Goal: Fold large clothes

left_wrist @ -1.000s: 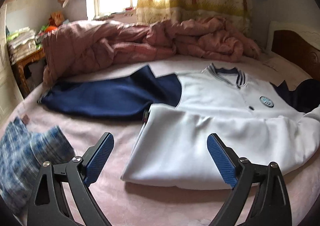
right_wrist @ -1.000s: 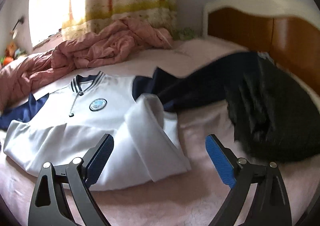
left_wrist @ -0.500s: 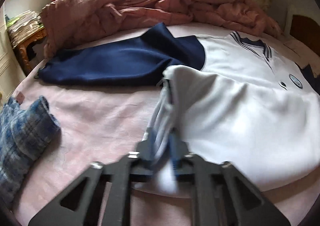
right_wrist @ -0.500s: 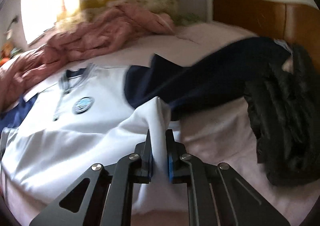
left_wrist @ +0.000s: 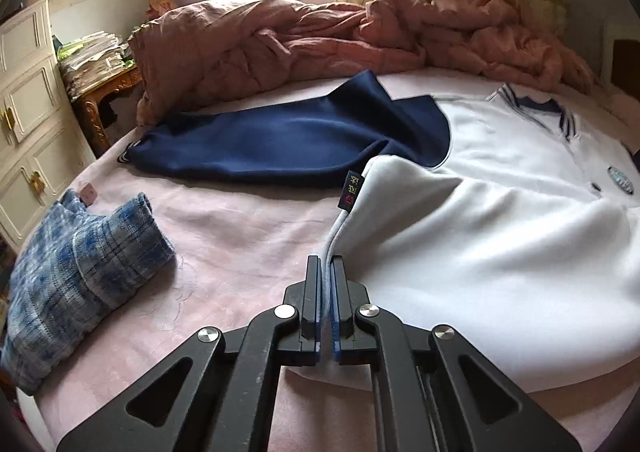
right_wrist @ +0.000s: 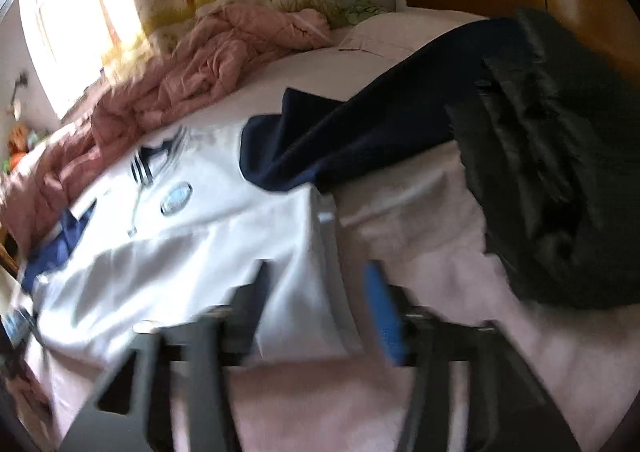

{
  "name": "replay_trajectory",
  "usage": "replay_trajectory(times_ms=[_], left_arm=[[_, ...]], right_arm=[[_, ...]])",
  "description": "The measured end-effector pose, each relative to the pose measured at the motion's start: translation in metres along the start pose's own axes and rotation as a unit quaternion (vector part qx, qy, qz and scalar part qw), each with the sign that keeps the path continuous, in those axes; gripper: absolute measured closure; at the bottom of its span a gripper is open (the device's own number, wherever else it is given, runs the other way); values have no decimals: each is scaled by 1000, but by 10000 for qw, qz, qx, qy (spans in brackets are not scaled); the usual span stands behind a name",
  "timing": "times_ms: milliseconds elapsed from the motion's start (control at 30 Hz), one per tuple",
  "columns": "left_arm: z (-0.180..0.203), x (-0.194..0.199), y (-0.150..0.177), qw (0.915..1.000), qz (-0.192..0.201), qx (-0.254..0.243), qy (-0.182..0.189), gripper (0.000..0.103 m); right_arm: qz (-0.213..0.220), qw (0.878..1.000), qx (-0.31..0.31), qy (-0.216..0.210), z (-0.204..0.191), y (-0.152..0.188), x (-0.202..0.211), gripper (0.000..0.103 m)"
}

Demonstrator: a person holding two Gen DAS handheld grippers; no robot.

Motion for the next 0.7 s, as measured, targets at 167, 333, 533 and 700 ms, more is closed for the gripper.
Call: replay_trajectory(times_ms=[167, 333, 533, 700], left_arm=[[2, -16, 6, 9995, -311, -45, -23, 97], [-1, -12, 7, 9997, -193, 69, 155, 97], [1, -13, 7, 9998, -208, 29, 38, 95], [1, -10, 6, 9999, -115, 27, 98, 92]], right_arm=[[-582, 9972, -453, -157, 24, 33, -13, 45], [-657, 9948, -598, -496, 24, 28, -26, 99], [547, 9982, 45, 236, 7, 9, 37, 100], [-506, 9971, -489, 286, 38, 34, -26, 100]])
Point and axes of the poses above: each gripper's, at about its wrist camera, not at the fingertips, and x roughly against the way its jaws point, z to its right, y to its underside, the point moved 7 cm from there along -x, roughly the way its jaws point, and after that the axes turned 7 degrees about -z, right-handed, at the moved point
